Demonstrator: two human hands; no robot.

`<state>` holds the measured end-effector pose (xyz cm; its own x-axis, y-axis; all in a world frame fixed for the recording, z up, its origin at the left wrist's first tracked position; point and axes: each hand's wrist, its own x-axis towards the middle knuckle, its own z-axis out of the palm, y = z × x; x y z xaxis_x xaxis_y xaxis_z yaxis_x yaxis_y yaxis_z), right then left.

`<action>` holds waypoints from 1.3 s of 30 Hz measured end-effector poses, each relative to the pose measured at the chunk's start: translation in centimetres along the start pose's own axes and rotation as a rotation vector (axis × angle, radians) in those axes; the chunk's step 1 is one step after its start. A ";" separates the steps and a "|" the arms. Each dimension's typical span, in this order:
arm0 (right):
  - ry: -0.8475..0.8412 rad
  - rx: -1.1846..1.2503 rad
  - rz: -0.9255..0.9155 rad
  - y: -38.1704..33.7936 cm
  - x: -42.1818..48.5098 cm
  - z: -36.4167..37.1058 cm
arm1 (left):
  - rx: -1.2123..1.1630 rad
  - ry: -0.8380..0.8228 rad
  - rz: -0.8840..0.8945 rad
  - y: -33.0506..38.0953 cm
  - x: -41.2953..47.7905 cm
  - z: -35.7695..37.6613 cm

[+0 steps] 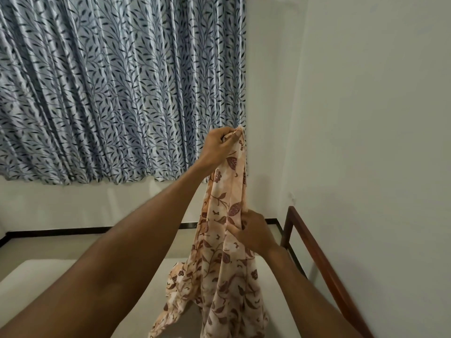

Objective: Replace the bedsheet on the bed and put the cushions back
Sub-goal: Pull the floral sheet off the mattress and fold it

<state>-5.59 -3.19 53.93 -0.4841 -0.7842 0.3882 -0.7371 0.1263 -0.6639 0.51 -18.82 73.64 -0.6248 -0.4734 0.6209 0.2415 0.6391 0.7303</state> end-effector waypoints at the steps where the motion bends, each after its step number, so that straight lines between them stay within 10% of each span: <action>1: -0.002 -0.075 -0.015 0.4 -0.2 0.4 | 0.004 0.019 -0.003 0.0 0.1 -0.1; 21: -0.011 -0.622 0.079 -1.6 -2.4 4.7 | -0.025 0.147 0.033 3.3 1.4 -1.7; 39: 0.094 0.003 0.361 8.1 -7.6 5.0 | 0.081 0.370 -0.116 0.3 1.4 -5.1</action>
<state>-5.49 0.75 42.41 -0.7537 -0.6304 0.1859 -0.5098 0.3821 -0.7708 3.52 -22.43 76.17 -0.3316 -0.7221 0.6071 0.1167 0.6072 0.7859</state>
